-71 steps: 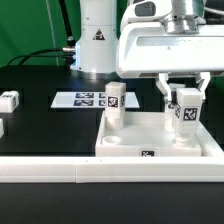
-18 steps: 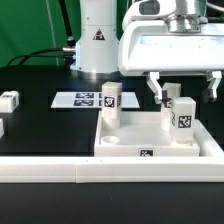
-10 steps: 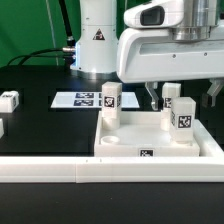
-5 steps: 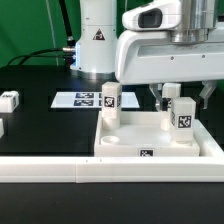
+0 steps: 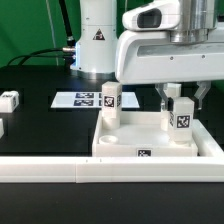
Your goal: Assemble square table
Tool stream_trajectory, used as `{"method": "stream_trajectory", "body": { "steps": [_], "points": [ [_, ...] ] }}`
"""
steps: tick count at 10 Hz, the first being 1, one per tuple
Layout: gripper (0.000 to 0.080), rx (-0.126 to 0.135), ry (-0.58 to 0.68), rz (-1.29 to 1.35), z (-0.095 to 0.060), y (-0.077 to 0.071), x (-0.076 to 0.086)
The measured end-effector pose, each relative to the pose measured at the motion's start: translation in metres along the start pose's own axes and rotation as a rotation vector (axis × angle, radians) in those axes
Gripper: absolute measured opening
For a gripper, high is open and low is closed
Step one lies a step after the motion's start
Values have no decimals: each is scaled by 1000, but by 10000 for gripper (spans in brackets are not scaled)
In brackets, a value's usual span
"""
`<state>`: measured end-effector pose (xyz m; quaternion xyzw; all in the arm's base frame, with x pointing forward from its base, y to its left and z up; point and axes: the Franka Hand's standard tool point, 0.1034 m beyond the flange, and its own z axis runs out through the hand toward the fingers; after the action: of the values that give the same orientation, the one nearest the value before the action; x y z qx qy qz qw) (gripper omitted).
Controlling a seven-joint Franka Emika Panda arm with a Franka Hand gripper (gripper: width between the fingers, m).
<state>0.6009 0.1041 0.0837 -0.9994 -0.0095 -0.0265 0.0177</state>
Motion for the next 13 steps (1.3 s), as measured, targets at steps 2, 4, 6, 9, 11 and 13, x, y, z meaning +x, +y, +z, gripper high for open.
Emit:
{"method": "stream_trajectory", "body": {
  "steps": [2,4,6,9,11,13],
  "points": [
    [290,1,3,194,1,-1,0],
    [291,1,8,342,1,-4,0],
    [291,3,7,526,1,-9,-1],
    [291,3,6,798,2,-14,-2],
    [291,1,7,969,2,-16,-3],
    [291,1,8,1142,2,-17,-3]
  ]
}}
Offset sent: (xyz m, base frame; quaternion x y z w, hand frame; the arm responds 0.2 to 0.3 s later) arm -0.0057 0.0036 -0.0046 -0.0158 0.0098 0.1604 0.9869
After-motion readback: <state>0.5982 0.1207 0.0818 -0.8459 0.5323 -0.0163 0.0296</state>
